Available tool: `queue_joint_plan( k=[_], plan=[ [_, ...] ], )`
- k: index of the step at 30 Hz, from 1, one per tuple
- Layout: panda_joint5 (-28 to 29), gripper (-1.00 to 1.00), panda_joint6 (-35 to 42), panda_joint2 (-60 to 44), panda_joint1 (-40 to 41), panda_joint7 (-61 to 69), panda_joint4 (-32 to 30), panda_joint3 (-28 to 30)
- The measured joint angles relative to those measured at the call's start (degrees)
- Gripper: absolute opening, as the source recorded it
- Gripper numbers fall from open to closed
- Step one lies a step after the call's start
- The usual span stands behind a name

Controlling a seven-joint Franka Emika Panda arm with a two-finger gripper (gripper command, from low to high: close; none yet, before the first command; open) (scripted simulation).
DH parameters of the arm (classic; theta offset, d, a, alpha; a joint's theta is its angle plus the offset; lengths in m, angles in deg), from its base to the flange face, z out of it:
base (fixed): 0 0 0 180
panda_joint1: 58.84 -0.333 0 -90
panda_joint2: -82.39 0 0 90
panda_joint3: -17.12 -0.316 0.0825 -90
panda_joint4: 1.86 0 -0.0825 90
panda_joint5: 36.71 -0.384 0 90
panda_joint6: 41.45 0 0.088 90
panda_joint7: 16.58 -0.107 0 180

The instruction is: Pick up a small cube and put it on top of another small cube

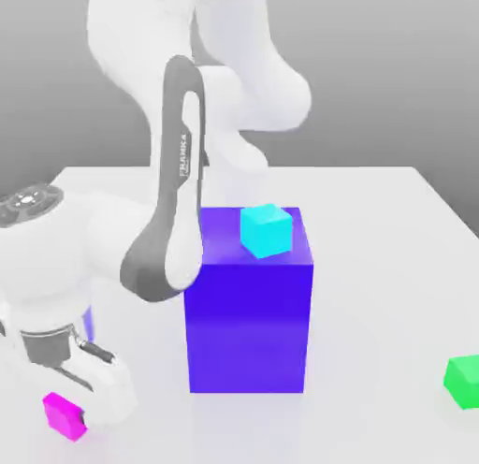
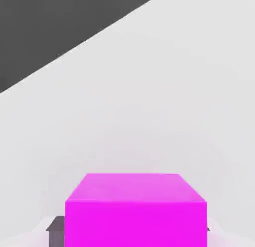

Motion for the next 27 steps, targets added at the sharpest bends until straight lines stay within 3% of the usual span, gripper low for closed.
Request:
queue_joint_plan(
  k=[21, 25, 26, 27],
  plan=[
    [15.7, -1.00, 7.2, 7.1, -24.9, 35.0, 0.0, -30.3],
    [22.3, -1.00, 2.3, 0.4, -30.1, 35.9, 1.2, -31.1],
    [23.5, 1.00, 0.9, -1.2, -30.9, 35.3, 1.4, -30.4],
    [23.5, 1.00, 0.9, -1.2, -30.9, 35.3, 1.4, -30.4]
  ],
)
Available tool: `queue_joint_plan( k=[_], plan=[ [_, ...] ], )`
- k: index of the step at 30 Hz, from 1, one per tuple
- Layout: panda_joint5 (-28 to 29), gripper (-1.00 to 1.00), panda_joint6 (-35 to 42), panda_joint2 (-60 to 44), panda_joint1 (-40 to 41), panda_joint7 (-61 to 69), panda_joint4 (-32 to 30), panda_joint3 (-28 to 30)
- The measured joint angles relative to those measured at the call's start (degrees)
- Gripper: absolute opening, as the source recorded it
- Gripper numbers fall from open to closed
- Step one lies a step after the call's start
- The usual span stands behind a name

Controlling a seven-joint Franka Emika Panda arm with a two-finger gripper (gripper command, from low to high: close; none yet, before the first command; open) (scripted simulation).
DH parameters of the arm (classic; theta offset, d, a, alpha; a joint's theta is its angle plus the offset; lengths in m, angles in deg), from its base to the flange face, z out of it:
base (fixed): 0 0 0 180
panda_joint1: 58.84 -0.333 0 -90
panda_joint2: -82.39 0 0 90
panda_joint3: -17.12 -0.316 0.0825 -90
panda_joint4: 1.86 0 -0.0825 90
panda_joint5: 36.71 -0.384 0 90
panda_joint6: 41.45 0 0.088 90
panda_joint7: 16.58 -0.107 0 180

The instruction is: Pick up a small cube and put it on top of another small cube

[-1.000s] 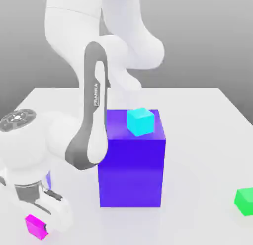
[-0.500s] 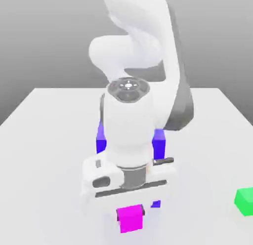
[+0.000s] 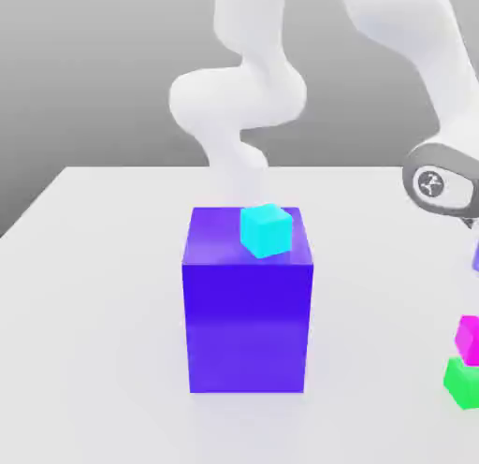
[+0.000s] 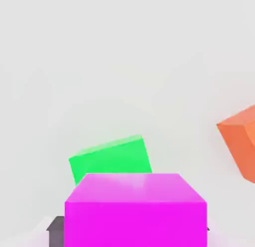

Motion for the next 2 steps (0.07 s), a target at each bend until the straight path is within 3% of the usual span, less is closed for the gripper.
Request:
queue_joint_plan(
  k=[2],
  plan=[
    [0.0, 1.00, 0.0, 0.0, 0.0, 0.0, 0.0, 0.0]
  ],
)
